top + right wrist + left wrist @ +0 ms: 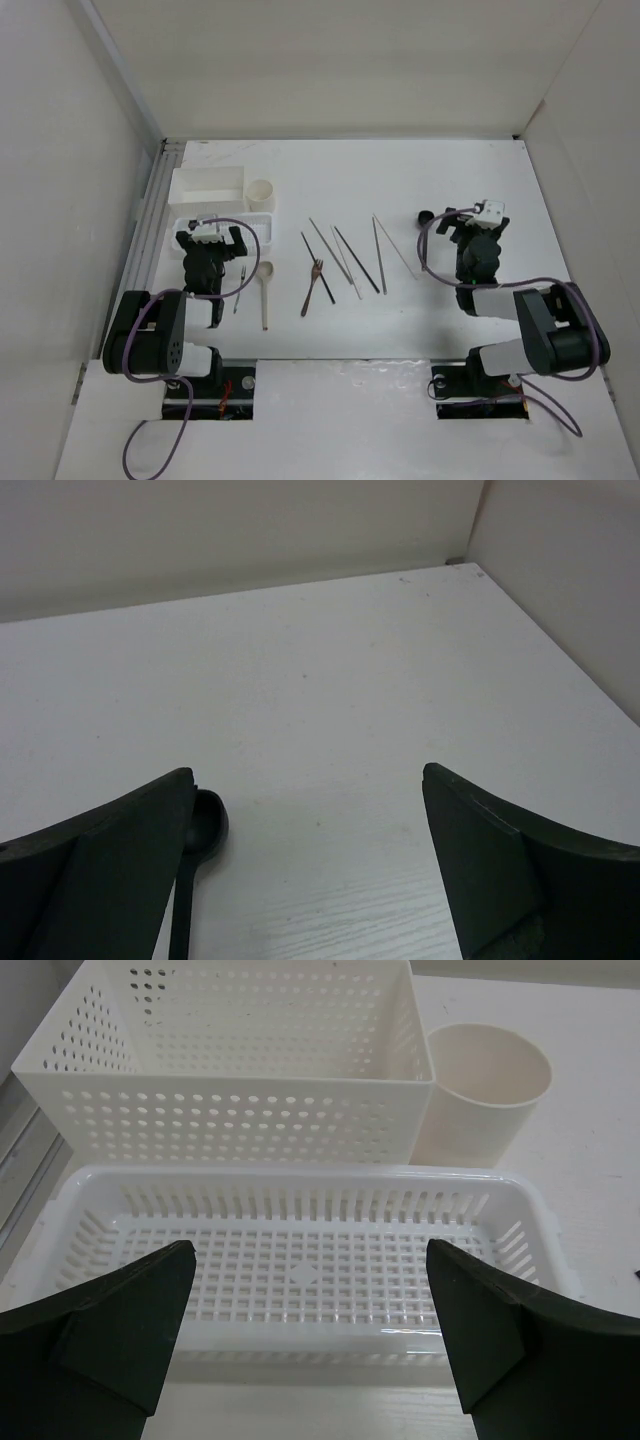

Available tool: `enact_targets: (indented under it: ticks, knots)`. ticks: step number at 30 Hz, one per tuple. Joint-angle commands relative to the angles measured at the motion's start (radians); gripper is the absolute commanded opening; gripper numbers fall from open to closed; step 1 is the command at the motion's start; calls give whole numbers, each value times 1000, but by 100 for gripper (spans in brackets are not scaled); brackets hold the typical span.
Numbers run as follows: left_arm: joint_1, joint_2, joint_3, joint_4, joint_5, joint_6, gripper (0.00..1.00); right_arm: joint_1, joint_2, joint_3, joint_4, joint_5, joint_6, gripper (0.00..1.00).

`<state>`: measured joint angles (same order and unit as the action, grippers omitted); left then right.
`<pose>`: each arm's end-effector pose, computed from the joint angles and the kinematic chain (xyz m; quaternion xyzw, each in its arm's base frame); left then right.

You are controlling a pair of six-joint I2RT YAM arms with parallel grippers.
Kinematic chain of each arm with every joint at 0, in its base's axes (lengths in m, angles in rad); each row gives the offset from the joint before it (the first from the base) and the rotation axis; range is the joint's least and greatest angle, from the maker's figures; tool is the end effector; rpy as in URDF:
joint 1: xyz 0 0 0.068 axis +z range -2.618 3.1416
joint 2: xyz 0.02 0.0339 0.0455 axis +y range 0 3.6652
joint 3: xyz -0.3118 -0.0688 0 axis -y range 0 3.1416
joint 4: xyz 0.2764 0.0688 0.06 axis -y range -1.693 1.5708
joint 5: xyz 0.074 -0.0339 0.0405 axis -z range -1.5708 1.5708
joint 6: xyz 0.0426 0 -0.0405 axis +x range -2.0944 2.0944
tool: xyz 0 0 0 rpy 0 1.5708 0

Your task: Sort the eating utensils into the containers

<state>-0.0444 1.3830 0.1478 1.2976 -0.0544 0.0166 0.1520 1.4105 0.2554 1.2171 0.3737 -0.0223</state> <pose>0.2257 -0.0077 0.1859 0.0011 0.6847 0.0085 0.7287 0.2497 0.0225 0.1997 0.0763 0.6822 -0.0806 0.7227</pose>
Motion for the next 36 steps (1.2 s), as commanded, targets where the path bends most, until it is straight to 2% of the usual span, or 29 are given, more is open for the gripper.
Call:
enact_targets:
  ticks: [1, 2, 3, 4, 6, 8, 9, 10, 11, 12, 13, 14, 15, 16, 17, 18, 19, 20, 21, 23, 25, 26, 29, 36]
  knots:
    - [-5, -10, 19, 171, -7, -17, 100, 20, -114, 115, -226, 19, 2, 100]
    - [-5, -10, 19, 170, -7, -17, 100, 35, -152, 178, -228, 37, -17, 100]
    - [-5, -10, 19, 170, -7, -17, 100, 49, -177, 246, -449, 22, -45, 100]
    - [-5, -10, 19, 170, -7, -17, 100, 60, -197, 353, -508, 22, -79, 100]
    - [-5, -10, 19, 170, -7, -17, 100, 75, -241, 445, -618, 22, -212, 100]
    - [-5, -54, -2, 245, 20, 17, 100, 99, -242, 615, -723, 72, -363, 100]
    - [-5, -109, 7, 161, 60, 17, 100, 112, -223, 753, -849, 184, -393, 100]
    - [8, -186, 42, 41, 85, 17, 100, 112, -203, 754, -919, 244, -403, 100]
    - [17, -267, 103, -116, 137, 26, 100, 112, -180, 892, -992, 304, -403, 100]
    - [17, -383, 177, -283, 201, 207, 100, 112, -133, 965, -1081, 365, -352, 100]
    - [8, -415, 250, -522, 209, 250, 100, 112, -108, 1039, -1308, 396, -323, 100]
    - [-5, -438, 379, -608, 159, 250, 100, 112, -85, 1182, -1446, 327, -302, 100]
    - [-5, -453, 438, -677, 110, 269, 100, 103, -59, 1246, -1573, 248, -279, 100]
    - [-14, -453, 488, -777, 73, 305, 100, 81, 0, 1298, -1681, 172, -189, 93]
    - [-14, -453, 583, -826, 32, 334, 100, 39, 33, 1338, -1835, 48, -138, 81]
    - [-14, -441, 634, -881, 31, 362, 100, 14, 66, 1389, -1902, -3, -92, 55]
    - [-14, -399, 689, -944, 31, 385, 100, -6, 134, 1403, -1959, -34, 9, 46]
    - [-14, -372, 749, -1075, 31, 385, 100, -34, 163, 1403, -2049, -83, 57, 39]
    - [-14, -345, 859, -1137, 31, 376, 100, -46, 189, 1386, -2074, -126, 96, 37]
    - [-14, -276, 942, -1269, 31, 361, 100, -46, 235, 1330, -2088, -214, 158, 50]
    - [-14, -265, 980, -1287, 31, 309, 100, -46, 245, 1230, -2075, -278, 197, 67]
    - [-14, -265, 980, -1287, 31, 290, 100, -46, 245, 1193, -2056, -294, 238, 69]
    - [-14, -276, 969, -1287, 96, 237, 100, -46, 245, 1078, -1952, -401, 283, 71]
    - [-14, -276, 949, -1287, 159, 239, 100, -17, 352, 1029, -1863, -437, 305, 65]
